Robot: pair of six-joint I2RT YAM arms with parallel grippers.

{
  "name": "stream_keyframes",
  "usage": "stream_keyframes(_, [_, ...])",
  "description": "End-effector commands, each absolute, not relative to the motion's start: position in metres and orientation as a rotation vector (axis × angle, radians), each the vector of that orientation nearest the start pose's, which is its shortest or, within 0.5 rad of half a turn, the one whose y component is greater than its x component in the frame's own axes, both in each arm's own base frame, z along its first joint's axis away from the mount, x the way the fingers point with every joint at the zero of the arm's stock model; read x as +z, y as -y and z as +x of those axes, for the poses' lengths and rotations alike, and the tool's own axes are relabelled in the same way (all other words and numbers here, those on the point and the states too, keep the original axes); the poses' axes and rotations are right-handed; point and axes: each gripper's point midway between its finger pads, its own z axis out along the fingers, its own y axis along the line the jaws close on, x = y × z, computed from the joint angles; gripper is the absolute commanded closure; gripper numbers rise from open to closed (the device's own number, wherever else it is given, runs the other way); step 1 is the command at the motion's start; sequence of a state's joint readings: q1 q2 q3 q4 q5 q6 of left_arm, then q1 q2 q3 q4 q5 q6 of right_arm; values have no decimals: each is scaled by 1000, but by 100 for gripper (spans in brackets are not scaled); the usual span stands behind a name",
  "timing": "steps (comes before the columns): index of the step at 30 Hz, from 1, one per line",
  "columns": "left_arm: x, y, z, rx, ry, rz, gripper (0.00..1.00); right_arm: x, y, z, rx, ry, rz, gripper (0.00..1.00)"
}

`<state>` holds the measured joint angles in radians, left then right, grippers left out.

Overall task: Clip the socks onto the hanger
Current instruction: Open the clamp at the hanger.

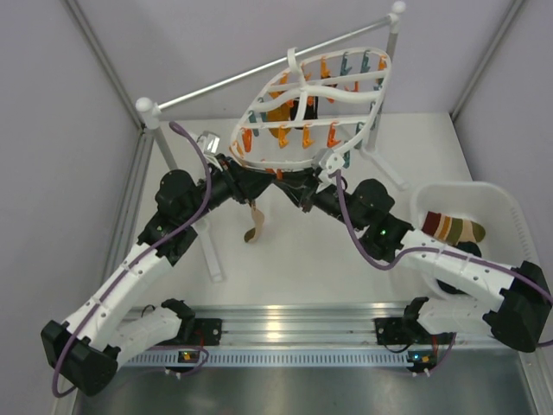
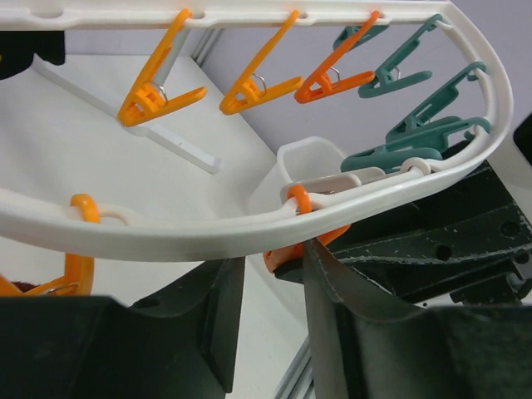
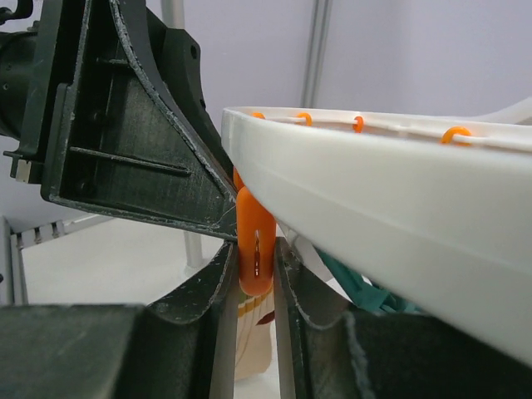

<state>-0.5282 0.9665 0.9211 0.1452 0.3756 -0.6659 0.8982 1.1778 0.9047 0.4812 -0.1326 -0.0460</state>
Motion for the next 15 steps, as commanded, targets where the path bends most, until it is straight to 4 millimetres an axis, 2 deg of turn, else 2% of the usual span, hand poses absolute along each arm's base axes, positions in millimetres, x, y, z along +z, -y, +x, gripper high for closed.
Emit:
stream_keyframes(1, [370, 246, 251, -1224, -1582, 181, 60, 377, -339, 243, 726, -1122, -717, 100])
stream_keyframes(4, [366, 244, 250, -1210, -1580, 194, 51, 375, -340, 242, 691, -1120, -717, 100])
stream_keyframes(10, [371, 246, 247, -1218, -1535, 230, 48, 372, -345, 238, 678, -1112, -744, 100])
stream_keyframes(15, [367, 245, 239, -1219, -1531, 268, 45, 372, -342, 244, 652, -1133, -713, 100])
